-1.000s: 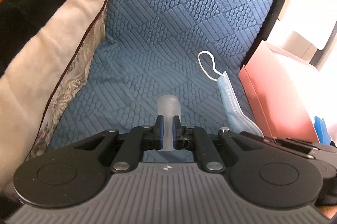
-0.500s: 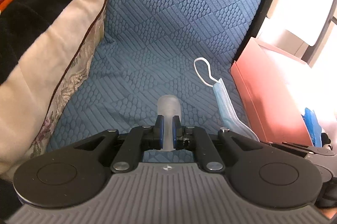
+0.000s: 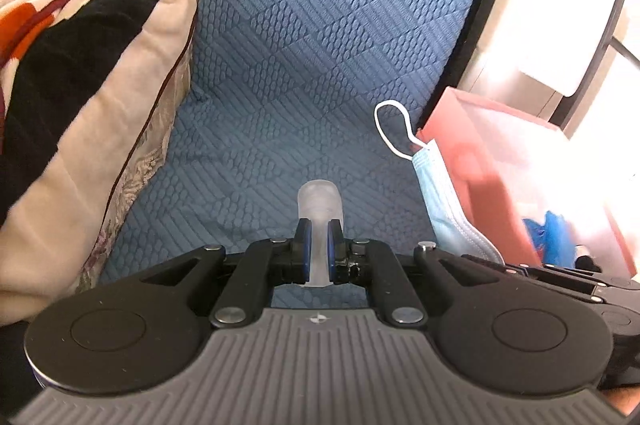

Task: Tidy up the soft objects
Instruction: 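Lift the mask and plastic piece and carry both toward the pink box, then lower both held items into the pink box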

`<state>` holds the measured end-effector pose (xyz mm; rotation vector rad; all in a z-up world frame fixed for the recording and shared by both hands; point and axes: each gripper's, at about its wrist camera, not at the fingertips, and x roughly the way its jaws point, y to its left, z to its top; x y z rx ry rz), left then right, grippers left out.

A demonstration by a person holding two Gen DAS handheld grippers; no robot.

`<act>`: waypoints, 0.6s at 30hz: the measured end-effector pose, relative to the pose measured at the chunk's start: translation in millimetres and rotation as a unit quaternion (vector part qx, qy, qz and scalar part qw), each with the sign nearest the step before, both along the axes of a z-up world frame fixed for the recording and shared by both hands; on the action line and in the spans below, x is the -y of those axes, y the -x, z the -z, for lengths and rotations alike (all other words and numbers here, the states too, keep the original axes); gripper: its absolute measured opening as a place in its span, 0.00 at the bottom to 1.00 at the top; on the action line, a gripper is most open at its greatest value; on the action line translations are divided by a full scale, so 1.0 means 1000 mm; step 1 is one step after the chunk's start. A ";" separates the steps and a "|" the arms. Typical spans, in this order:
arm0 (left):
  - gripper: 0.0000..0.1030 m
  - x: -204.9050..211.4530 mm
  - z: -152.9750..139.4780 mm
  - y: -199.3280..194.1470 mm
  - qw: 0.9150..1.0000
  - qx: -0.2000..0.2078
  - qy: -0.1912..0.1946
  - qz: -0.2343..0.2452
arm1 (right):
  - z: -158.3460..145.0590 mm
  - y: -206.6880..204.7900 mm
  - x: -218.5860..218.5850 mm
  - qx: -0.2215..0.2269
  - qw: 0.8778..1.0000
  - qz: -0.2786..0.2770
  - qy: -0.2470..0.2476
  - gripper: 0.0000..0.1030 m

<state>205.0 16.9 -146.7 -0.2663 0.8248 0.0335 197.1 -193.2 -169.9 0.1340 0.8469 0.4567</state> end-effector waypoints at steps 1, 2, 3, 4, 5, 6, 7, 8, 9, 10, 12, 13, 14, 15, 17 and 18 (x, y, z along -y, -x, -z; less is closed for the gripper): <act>0.09 0.002 -0.003 0.001 1.000 0.001 0.003 0.000 | -0.005 0.000 0.002 0.001 1.000 0.000 -0.001 0.06; 0.09 0.004 -0.006 0.002 1.000 0.002 0.005 0.000 | -0.009 0.000 0.005 0.003 1.000 0.001 -0.003 0.06; 0.09 0.007 -0.010 0.002 1.000 0.002 0.007 -0.001 | -0.014 -0.001 0.009 0.004 1.000 0.002 -0.005 0.06; 0.09 0.010 -0.013 0.002 1.000 0.002 0.010 0.000 | -0.018 -0.001 0.013 0.005 1.000 0.004 -0.007 0.06; 0.09 0.012 -0.016 0.003 1.000 0.003 0.012 0.000 | -0.023 -0.002 0.016 0.006 1.000 0.006 -0.009 0.06; 0.09 0.015 -0.019 0.002 1.000 0.003 0.014 0.001 | -0.027 -0.003 0.019 0.007 1.000 0.007 -0.011 0.06; 0.09 0.018 -0.023 0.001 1.000 0.003 0.014 0.002 | -0.031 -0.003 0.022 0.008 1.000 0.009 -0.012 0.06; 0.09 0.021 -0.026 0.001 1.000 0.003 0.015 0.002 | -0.035 -0.004 0.026 0.010 1.000 0.010 -0.012 0.06; 0.09 0.024 -0.029 0.000 1.000 0.004 0.015 0.004 | -0.038 -0.005 0.028 0.012 1.000 0.011 -0.013 0.06; 0.09 0.027 -0.032 -0.001 1.000 0.005 0.017 0.005 | -0.041 -0.006 0.032 0.013 1.000 0.012 -0.015 0.06; 0.09 0.032 -0.037 -0.003 1.000 0.005 0.017 0.007 | -0.049 -0.009 0.039 0.015 1.000 0.015 -0.020 0.06; 0.09 0.035 -0.041 -0.004 1.000 0.007 0.018 0.008 | -0.052 -0.011 0.041 0.016 1.000 0.016 -0.021 0.06; 0.09 0.038 -0.044 -0.005 1.000 0.008 0.018 0.009 | -0.056 -0.012 0.044 0.019 0.999 0.017 -0.022 0.06; 0.09 0.041 -0.047 -0.006 1.000 0.009 0.018 0.010 | -0.059 -0.014 0.047 0.021 0.999 0.016 -0.022 0.06; 0.09 0.047 -0.054 -0.008 1.000 0.013 0.017 0.013 | -0.065 -0.016 0.052 0.025 0.999 0.017 -0.025 0.06; 0.09 0.050 -0.057 -0.009 1.000 0.015 0.017 0.015 | -0.069 -0.017 0.055 0.028 0.999 0.018 -0.026 0.06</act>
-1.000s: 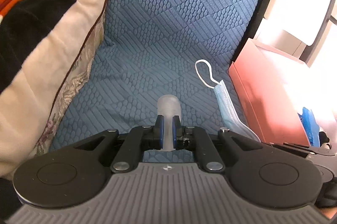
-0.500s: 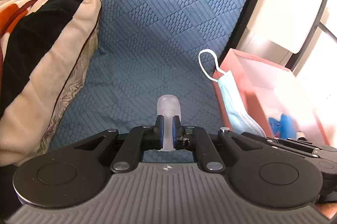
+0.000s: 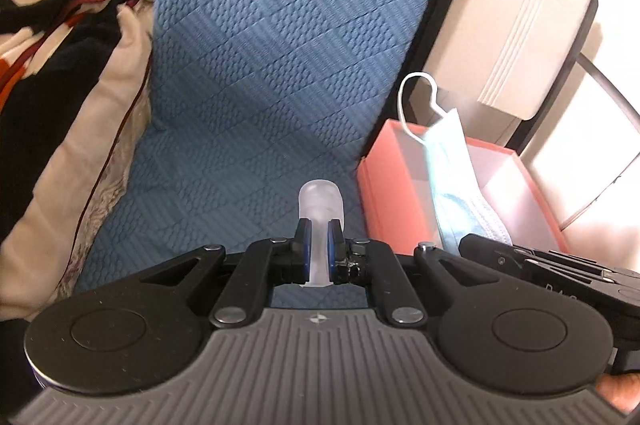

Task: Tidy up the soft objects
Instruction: 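Lower both held items into the pink box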

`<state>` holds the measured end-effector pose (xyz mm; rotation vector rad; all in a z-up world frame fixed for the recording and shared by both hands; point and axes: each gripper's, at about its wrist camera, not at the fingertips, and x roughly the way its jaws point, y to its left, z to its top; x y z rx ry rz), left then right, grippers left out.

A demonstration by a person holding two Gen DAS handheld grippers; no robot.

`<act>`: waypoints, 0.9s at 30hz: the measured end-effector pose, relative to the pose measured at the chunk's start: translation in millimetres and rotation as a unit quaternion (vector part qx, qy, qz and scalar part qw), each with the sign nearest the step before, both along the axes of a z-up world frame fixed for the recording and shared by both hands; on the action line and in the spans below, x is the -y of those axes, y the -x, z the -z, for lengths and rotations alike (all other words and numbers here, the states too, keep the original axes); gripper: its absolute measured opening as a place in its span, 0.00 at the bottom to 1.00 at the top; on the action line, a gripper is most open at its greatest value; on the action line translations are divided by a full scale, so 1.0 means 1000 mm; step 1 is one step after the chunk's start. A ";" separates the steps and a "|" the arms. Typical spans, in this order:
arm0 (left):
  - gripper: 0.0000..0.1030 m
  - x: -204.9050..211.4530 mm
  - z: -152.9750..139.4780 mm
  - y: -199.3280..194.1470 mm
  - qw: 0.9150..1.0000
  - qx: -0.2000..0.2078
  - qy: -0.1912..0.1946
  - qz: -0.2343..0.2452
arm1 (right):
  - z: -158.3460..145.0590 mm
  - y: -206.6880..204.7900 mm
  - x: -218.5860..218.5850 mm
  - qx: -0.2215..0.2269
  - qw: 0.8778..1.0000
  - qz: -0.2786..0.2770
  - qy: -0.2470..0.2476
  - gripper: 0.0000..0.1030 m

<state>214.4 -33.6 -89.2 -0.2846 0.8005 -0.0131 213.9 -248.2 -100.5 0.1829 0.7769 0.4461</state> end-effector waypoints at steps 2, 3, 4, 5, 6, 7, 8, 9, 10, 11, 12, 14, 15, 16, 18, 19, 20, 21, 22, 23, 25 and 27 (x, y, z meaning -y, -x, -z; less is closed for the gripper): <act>0.09 0.007 -0.007 -0.002 1.000 0.004 -0.001 0.003 | -0.006 -0.001 0.005 0.005 1.000 0.003 -0.001 0.06; 0.09 0.009 -0.010 -0.004 1.000 0.006 -0.001 0.005 | -0.009 -0.001 0.007 0.007 1.000 0.005 -0.002 0.06; 0.09 0.013 -0.014 -0.006 1.000 0.007 0.000 0.007 | -0.013 -0.002 0.010 0.009 1.000 0.006 -0.002 0.06; 0.09 0.015 -0.016 -0.007 1.000 0.008 0.002 0.009 | -0.016 -0.003 0.013 0.011 1.000 0.009 -0.002 0.06; 0.09 0.018 -0.019 -0.008 1.000 0.009 0.004 0.011 | -0.019 -0.003 0.016 0.014 1.000 0.011 -0.001 0.06; 0.09 0.022 -0.022 -0.009 1.000 0.011 0.006 0.014 | -0.022 -0.003 0.019 0.016 1.000 0.014 -0.002 0.06; 0.09 0.025 -0.025 -0.011 1.000 0.011 0.006 0.018 | -0.025 -0.004 0.022 0.018 1.000 0.016 -0.002 0.06; 0.09 0.029 -0.027 -0.013 1.000 0.013 0.006 0.021 | -0.027 -0.004 0.025 0.019 1.000 0.019 -0.003 0.06; 0.09 0.033 -0.030 -0.014 1.000 0.015 0.006 0.026 | -0.029 -0.004 0.029 0.021 1.000 0.021 -0.002 0.06; 0.09 0.037 -0.032 -0.015 0.999 0.017 0.007 0.029 | -0.031 -0.004 0.033 0.023 0.999 0.023 -0.002 0.06; 0.09 0.041 -0.034 -0.016 0.999 0.019 0.006 0.032 | -0.033 -0.003 0.036 0.025 0.999 0.026 -0.001 0.06; 0.09 0.050 -0.039 -0.019 0.999 0.024 0.007 0.038 | -0.036 -0.004 0.044 0.028 0.999 0.032 -0.001 0.06; 0.09 0.054 -0.041 -0.021 0.999 0.026 0.008 0.040 | -0.038 -0.004 0.047 0.029 0.999 0.034 -0.002 0.06; 0.09 0.058 -0.043 -0.022 0.999 0.028 0.009 0.042 | -0.039 -0.004 0.051 0.030 0.999 0.036 -0.001 0.06; 0.09 0.068 -0.045 -0.025 0.998 0.032 0.011 0.048 | -0.039 -0.005 0.060 0.032 0.999 0.040 0.001 0.06; 0.09 0.073 -0.046 -0.028 0.998 0.033 0.011 0.050 | -0.039 -0.005 0.065 0.032 0.999 0.043 0.002 0.06; 0.09 0.078 -0.045 -0.029 0.998 0.034 0.011 0.053 | -0.038 -0.006 0.069 0.031 0.998 0.045 0.003 0.06; 0.09 0.082 -0.044 -0.031 0.998 0.034 0.012 0.057 | -0.037 -0.007 0.073 0.031 0.998 0.048 0.004 0.06; 0.09 0.088 -0.044 -0.033 0.997 0.035 0.012 0.061 | -0.035 -0.008 0.077 0.029 0.998 0.050 0.006 0.06; 0.09 0.092 -0.042 -0.035 0.997 0.035 0.013 0.064 | -0.033 -0.010 0.081 0.026 0.998 0.052 0.008 0.06; 0.09 0.103 -0.039 -0.038 0.997 0.031 0.013 0.067 | -0.027 -0.012 0.090 0.020 0.998 0.056 0.010 0.06; 0.09 0.117 -0.035 -0.042 0.996 0.029 0.004 0.082 | -0.023 -0.013 0.098 0.016 0.998 0.060 0.015 0.06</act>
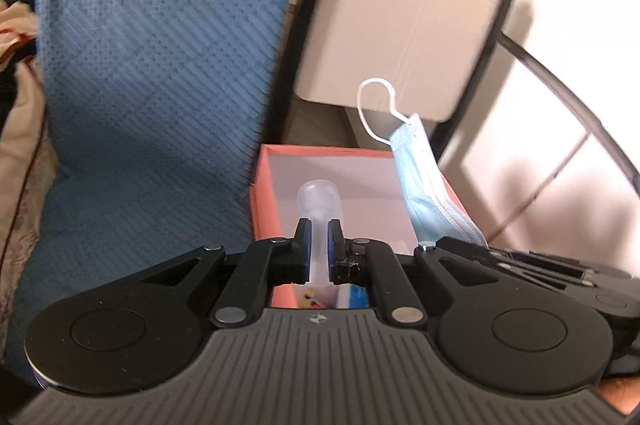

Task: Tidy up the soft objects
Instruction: 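Lower both held items into the pink box, then open both grippers to release the mask and plastic piece in the box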

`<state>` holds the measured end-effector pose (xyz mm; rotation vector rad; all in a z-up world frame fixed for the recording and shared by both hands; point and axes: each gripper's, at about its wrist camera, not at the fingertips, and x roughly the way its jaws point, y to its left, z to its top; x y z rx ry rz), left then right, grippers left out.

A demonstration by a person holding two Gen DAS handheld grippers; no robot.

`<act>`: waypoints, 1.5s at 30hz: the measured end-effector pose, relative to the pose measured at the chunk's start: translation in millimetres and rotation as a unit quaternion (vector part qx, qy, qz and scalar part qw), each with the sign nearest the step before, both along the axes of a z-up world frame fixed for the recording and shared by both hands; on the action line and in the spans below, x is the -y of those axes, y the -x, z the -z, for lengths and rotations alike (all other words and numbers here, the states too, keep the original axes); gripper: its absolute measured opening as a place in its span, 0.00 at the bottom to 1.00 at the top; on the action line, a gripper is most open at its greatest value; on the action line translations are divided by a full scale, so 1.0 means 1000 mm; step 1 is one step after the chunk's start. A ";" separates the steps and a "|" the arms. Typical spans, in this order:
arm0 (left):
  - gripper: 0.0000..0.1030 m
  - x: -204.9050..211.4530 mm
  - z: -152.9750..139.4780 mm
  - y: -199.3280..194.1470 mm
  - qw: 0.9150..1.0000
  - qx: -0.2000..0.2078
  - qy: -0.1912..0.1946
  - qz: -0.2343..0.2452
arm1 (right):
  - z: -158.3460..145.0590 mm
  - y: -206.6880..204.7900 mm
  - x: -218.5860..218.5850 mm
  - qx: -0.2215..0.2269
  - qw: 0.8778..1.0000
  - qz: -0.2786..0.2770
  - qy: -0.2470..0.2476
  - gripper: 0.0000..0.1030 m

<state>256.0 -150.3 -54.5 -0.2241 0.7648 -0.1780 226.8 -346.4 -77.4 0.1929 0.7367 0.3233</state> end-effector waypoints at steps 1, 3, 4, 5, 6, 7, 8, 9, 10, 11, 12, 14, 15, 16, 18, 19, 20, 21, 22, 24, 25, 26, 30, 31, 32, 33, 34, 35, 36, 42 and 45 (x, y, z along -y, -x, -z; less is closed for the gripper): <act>0.09 0.006 0.002 -0.002 1.000 -0.001 -0.006 0.004 | 0.003 -0.001 0.004 -0.003 1.000 0.003 0.002 0.06; 0.09 0.016 0.007 -0.005 1.000 -0.004 -0.013 0.007 | 0.009 -0.003 0.014 -0.010 1.000 0.009 0.002 0.06; 0.09 0.020 0.010 -0.008 1.000 -0.006 -0.012 0.011 | 0.013 -0.003 0.019 -0.013 1.000 0.012 0.002 0.06; 0.09 0.025 0.014 -0.009 1.000 -0.009 -0.012 0.014 | 0.017 -0.004 0.024 -0.017 1.000 0.016 0.004 0.06; 0.09 0.029 0.017 -0.010 1.000 -0.011 -0.014 0.016 | 0.020 -0.004 0.028 -0.022 1.000 0.019 0.005 0.06; 0.09 0.034 0.021 -0.012 1.000 -0.013 -0.016 0.018 | 0.025 -0.005 0.033 -0.027 0.999 0.022 0.005 0.06; 0.09 0.036 0.024 -0.012 1.000 -0.016 -0.016 0.018 | 0.030 -0.007 0.038 -0.034 0.999 0.026 0.005 0.06; 0.09 0.039 0.028 -0.014 1.000 -0.019 -0.016 0.019 | 0.033 -0.007 0.042 -0.038 0.999 0.028 0.005 0.06; 0.09 0.043 0.032 -0.015 0.999 -0.024 -0.015 0.019 | 0.039 -0.009 0.046 -0.044 0.999 0.031 0.006 0.06; 0.09 0.046 0.036 -0.017 0.999 -0.027 -0.015 0.020 | 0.043 -0.010 0.050 -0.049 0.998 0.033 0.006 0.06; 0.09 0.049 0.039 -0.018 0.999 -0.030 -0.015 0.020 | 0.047 -0.011 0.053 -0.053 0.998 0.035 0.006 0.06; 0.09 0.054 0.047 -0.019 0.999 -0.038 -0.017 0.022 | 0.054 -0.013 0.057 -0.061 0.997 0.037 0.006 0.06; 0.09 0.057 0.051 -0.020 0.999 -0.041 -0.018 0.023 | 0.058 -0.014 0.060 -0.065 0.997 0.039 0.006 0.06; 0.09 0.059 0.054 -0.022 0.999 -0.044 -0.019 0.023 | 0.062 -0.015 0.063 -0.070 0.997 0.040 0.004 0.06; 0.09 0.063 0.059 -0.025 0.998 -0.049 -0.022 0.025 | 0.069 -0.017 0.067 -0.077 0.996 0.042 0.003 0.06; 0.10 0.065 0.062 -0.026 0.998 -0.052 -0.024 0.026 | 0.073 -0.018 0.070 -0.082 0.996 0.043 0.003 0.06; 0.10 0.067 0.065 -0.027 0.998 -0.055 -0.025 0.027 | 0.077 -0.019 0.071 -0.085 0.995 0.044 0.002 0.06; 0.10 0.069 0.067 -0.029 0.998 -0.058 -0.027 0.027 | 0.081 -0.020 0.073 -0.090 0.995 0.044 0.001 0.06; 0.10 0.071 0.070 -0.030 0.997 -0.060 -0.029 0.028 | 0.085 -0.021 0.073 -0.093 0.995 0.045 0.001 0.06; 0.10 0.074 0.075 -0.033 0.997 -0.065 -0.032 0.029 | 0.094 -0.024 0.074 -0.103 0.994 0.045 0.002 0.06; 0.10 0.075 0.078 -0.034 0.997 -0.068 -0.033 0.029 | 0.098 -0.025 0.075 -0.106 0.993 0.045 0.002 0.06; 0.10 0.075 0.080 -0.036 0.997 -0.071 -0.034 0.029 | 0.103 -0.027 0.075 -0.112 0.993 0.045 0.003 0.06; 0.10 0.077 0.089 -0.040 0.996 -0.083 -0.032 0.026 | 0.115 -0.030 0.077 -0.129 0.991 0.044 0.001 0.06; 0.10 0.077 0.091 -0.041 0.995 -0.085 -0.033 0.027 | 0.118 -0.031 0.077 -0.134 0.990 0.045 0.001 0.07; 0.10 0.078 0.092 -0.041 0.995 -0.085 -0.036 0.031 | 0.121 -0.031 0.077 -0.137 0.989 0.045 0.000 0.07; 0.10 0.080 0.093 -0.041 0.995 -0.085 -0.040 0.035 | 0.122 -0.031 0.078 -0.141 0.989 0.046 -0.002 0.07; 0.10 0.082 0.093 -0.041 0.995 -0.085 -0.044 0.038 | 0.124 -0.032 0.078 -0.144 0.988 0.048 -0.003 0.07; 0.10 0.084 0.093 -0.041 0.995 -0.085 -0.046 0.040 | 0.124 -0.032 0.078 -0.144 0.988 0.048 -0.003 0.07; 0.10 0.085 0.093 -0.041 0.994 -0.085 -0.046 0.042 | 0.123 -0.031 0.077 -0.142 0.989 0.048 -0.002 0.07; 0.15 0.087 0.088 -0.041 0.994 -0.087 -0.044 0.052 | 0.108 -0.032 0.072 -0.127 0.990 0.044 0.036 0.28; 0.32 0.081 0.078 -0.038 0.995 -0.081 -0.043 0.046 | 0.099 -0.030 0.074 -0.116 0.991 0.052 0.031 0.53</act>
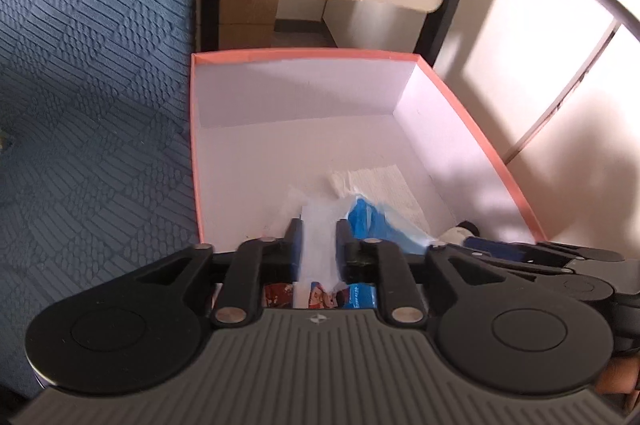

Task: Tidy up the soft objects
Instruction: 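Open both grippers to release the mask and plastic piece in the box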

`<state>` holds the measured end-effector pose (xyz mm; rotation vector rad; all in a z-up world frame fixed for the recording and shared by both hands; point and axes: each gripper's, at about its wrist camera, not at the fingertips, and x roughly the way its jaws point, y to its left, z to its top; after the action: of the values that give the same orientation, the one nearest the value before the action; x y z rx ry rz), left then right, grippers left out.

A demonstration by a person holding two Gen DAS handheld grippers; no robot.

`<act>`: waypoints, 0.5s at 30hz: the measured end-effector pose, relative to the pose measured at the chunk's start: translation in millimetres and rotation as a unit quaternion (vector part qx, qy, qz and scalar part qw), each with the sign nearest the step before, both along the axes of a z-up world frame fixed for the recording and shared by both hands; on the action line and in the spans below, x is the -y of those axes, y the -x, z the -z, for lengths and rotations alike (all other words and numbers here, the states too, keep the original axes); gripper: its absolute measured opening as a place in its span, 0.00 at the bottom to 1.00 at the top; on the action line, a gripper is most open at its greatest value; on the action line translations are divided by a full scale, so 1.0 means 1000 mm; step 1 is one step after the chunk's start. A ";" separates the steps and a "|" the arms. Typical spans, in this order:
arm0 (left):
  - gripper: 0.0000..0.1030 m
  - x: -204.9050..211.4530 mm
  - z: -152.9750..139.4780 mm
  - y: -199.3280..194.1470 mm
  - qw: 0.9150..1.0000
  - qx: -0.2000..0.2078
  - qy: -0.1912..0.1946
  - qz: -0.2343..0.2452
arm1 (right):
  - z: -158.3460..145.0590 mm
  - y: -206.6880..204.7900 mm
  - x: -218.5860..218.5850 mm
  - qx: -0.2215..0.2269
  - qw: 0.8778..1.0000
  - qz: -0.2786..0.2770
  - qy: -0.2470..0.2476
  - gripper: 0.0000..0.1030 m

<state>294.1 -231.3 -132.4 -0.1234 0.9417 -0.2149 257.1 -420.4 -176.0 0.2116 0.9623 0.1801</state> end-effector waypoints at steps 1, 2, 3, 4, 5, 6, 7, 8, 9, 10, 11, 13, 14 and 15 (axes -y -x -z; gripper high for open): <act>0.39 -0.002 -0.005 0.002 1.000 0.007 0.001 -0.001 | -0.004 0.001 0.000 0.005 1.000 0.002 0.001 0.54; 0.42 -0.004 -0.010 0.004 1.000 0.014 0.003 -0.003 | -0.009 0.002 0.000 0.009 1.000 0.004 0.003 0.55; 0.43 -0.006 -0.016 0.006 1.000 0.020 0.005 -0.002 | -0.014 0.003 0.000 0.013 1.000 0.005 0.003 0.55; 0.43 -0.007 -0.022 0.009 1.000 0.027 0.006 -0.002 | -0.018 0.005 0.001 0.017 1.000 0.007 0.003 0.55; 0.44 -0.009 -0.028 0.011 0.999 0.032 0.006 -0.001 | -0.023 0.006 0.001 0.021 1.000 0.009 0.003 0.55; 0.46 -0.010 -0.034 0.013 0.999 0.038 0.005 -0.002 | -0.029 0.008 0.001 0.025 1.000 0.011 0.003 0.55; 0.47 -0.011 -0.041 0.016 0.999 0.047 0.003 -0.002 | -0.035 0.010 0.001 0.030 0.999 0.012 0.003 0.55; 0.47 -0.012 -0.048 0.019 0.999 0.055 0.001 -0.002 | -0.043 0.013 0.001 0.038 0.999 0.014 0.004 0.55; 0.47 -0.013 -0.055 0.022 0.998 0.061 0.001 -0.001 | -0.049 0.016 0.001 0.043 0.999 0.014 0.004 0.55; 0.47 -0.014 -0.062 0.026 0.998 0.069 0.001 0.000 | -0.057 0.020 0.000 0.052 0.999 0.014 0.005 0.55; 0.47 -0.015 -0.069 0.029 0.997 0.077 0.002 0.001 | -0.064 0.024 0.000 0.059 0.998 0.014 0.006 0.55; 0.47 -0.019 -0.083 0.037 0.996 0.091 0.005 0.003 | -0.078 0.032 -0.002 0.072 0.997 0.015 0.008 0.55; 0.47 -0.021 -0.089 0.041 0.995 0.098 0.007 0.003 | -0.085 0.036 -0.003 0.077 0.997 0.016 0.008 0.55; 0.47 -0.022 -0.095 0.044 0.995 0.104 0.008 0.002 | -0.093 0.041 -0.005 0.084 0.996 0.016 0.007 0.55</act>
<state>249.8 -209.0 -37.2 -0.1122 0.7326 -0.2339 216.1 -415.6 -82.9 0.1955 0.7915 0.1595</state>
